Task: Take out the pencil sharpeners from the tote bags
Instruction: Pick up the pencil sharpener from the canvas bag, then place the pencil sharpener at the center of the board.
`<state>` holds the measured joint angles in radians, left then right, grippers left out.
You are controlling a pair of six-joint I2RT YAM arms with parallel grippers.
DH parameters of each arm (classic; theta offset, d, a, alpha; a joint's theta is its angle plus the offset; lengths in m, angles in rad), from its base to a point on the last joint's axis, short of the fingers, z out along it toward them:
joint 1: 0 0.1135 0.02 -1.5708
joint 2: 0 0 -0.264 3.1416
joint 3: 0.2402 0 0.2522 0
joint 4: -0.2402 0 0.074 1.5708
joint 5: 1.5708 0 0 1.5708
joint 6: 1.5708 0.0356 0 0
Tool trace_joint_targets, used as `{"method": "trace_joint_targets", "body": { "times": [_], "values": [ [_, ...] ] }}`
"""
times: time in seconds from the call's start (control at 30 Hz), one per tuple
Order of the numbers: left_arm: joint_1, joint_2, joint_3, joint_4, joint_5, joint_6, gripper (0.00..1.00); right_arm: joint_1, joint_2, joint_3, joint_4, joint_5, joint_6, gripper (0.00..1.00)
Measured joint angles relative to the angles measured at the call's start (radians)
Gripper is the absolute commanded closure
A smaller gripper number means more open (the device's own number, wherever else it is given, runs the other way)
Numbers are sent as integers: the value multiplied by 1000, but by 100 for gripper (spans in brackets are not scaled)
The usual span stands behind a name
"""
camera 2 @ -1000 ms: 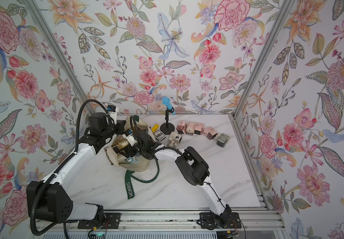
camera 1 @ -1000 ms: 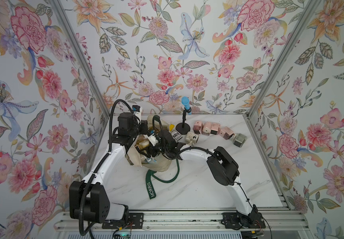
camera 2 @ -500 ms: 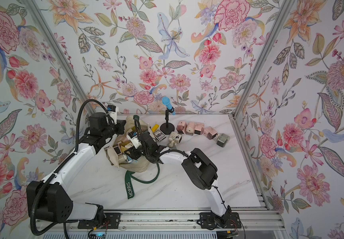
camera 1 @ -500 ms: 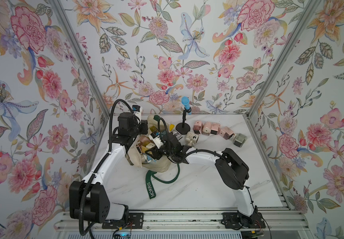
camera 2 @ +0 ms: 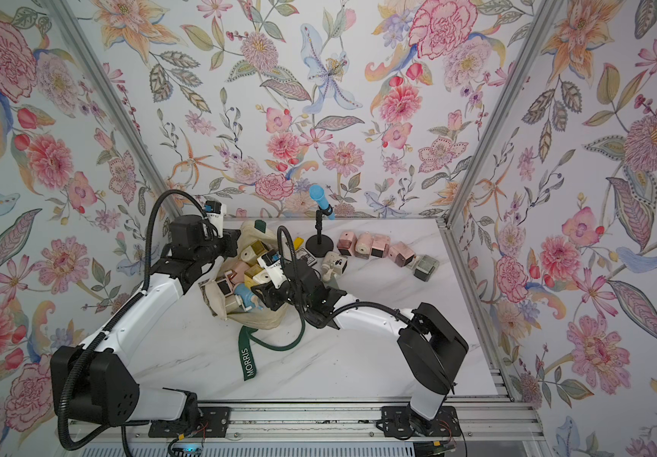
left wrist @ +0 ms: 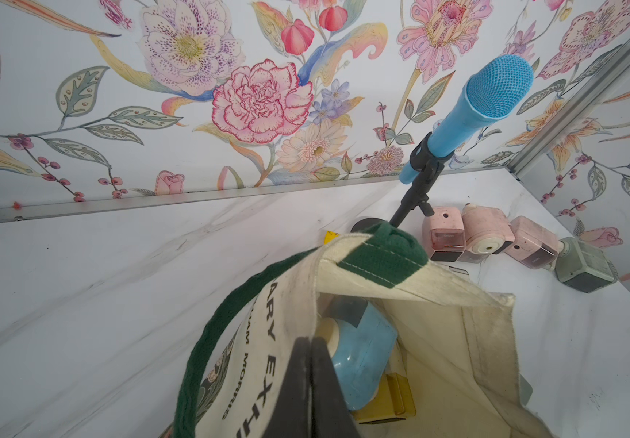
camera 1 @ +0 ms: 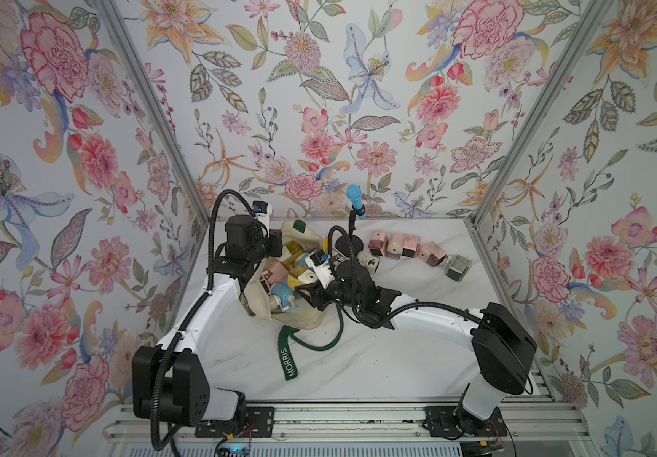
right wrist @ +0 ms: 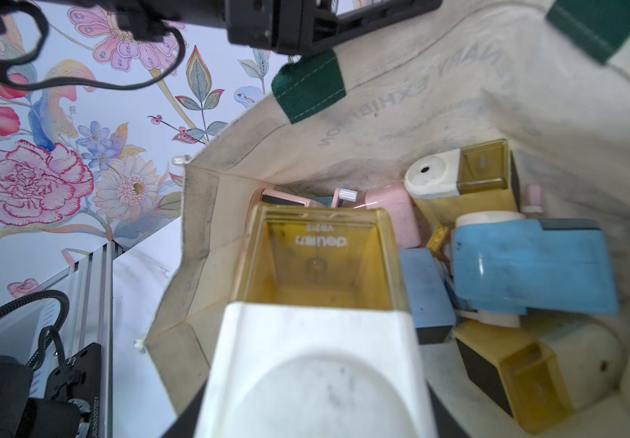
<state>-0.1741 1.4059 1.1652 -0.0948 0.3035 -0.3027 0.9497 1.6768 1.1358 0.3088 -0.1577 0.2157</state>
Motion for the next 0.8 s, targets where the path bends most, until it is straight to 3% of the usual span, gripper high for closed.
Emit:
{"method": "trace_joint_targets", "body": {
  "times": [0.17,0.4,0.6,0.8],
  "values": [
    [0,0,0,0,0,0,100,-58,-190,-136,-2,85,8,56],
    [0,0,0,0,0,0,100,-280,-350,-290,-21,203,76,56],
    [0,0,0,0,0,0,100,-426,-312,-352,-82,288,124,56],
    [0,0,0,0,0,0,100,-470,-124,-330,-92,314,131,56]
  ]
}}
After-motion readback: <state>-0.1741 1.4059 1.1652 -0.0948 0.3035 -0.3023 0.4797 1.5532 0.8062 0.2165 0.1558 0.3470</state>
